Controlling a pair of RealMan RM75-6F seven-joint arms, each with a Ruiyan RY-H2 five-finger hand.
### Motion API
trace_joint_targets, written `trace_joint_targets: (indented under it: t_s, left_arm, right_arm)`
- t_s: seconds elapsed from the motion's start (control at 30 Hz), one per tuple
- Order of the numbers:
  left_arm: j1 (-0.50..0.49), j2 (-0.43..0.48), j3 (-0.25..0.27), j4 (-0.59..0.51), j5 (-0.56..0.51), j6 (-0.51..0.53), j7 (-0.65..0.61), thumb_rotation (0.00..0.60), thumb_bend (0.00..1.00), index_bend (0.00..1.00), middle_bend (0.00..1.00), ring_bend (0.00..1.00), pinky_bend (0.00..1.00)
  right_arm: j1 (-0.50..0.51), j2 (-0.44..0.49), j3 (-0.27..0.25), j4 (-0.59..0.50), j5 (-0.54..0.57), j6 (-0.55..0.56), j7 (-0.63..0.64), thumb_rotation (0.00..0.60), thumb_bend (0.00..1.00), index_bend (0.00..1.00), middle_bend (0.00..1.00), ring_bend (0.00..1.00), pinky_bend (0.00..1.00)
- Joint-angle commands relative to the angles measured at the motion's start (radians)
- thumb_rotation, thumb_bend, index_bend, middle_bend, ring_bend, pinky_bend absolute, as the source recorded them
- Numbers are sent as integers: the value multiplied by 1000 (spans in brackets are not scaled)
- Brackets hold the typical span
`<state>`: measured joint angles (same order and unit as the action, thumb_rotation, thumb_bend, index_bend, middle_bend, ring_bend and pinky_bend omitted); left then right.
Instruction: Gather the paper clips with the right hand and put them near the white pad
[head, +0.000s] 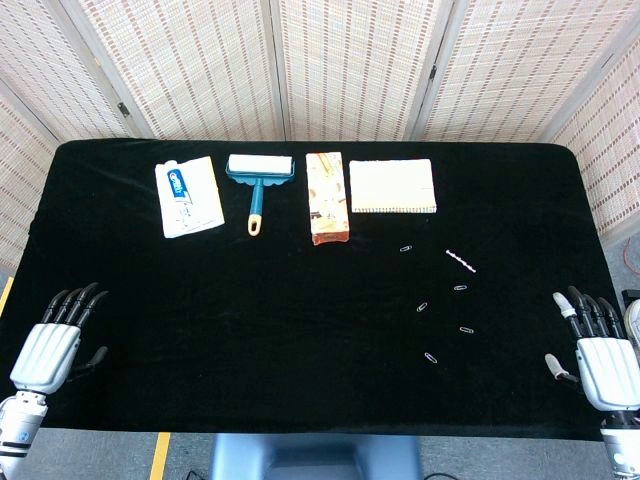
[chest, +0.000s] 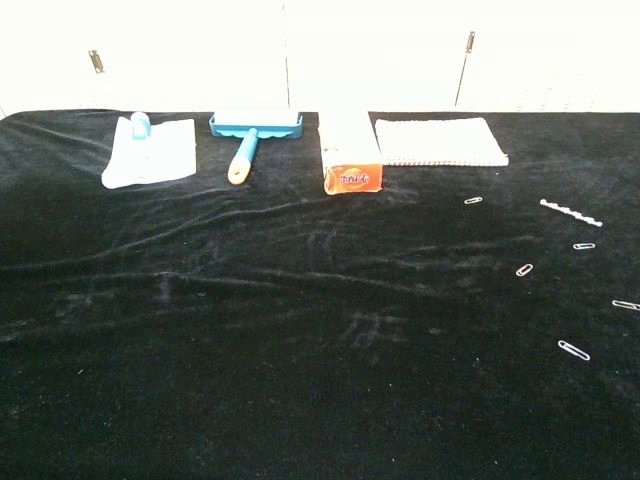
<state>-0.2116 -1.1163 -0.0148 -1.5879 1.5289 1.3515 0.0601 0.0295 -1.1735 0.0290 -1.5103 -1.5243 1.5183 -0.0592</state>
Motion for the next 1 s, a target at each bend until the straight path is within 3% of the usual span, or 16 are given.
trace_joint_targets:
  t_s: [0.03,0.27,0.53,0.77,1.0]
  left_arm:
    - [2,0,3,0,4,2,2,600,382,0,0,0,0]
    - [19,9,8,-3,17,38,-16,600,382,0,0,0,0]
    - [11,21,6,8,12,21,-63,600,382,0,0,0,0]
    - [9,26,5,15,11,18,-88,600,382,0,0,0,0]
    - [4,33,5,22,-5,-3,-112,600,383,0,0,0,0]
  right_arm:
    - [2,-1,-3,-1,-7,-3,-2,600,285,0,0,0,0]
    - [31,-14,11,9,10,-53,6,600,285,12,0,0,0]
    - [133,-67,116,65,139,-192,102,600,278,193,0,0,0]
    - [254,-81,195,46,335,-382,-72,600,278,297,0,0,0]
    - [365,-164,260,140,526,-494,-185,600,278,299,0,0,0]
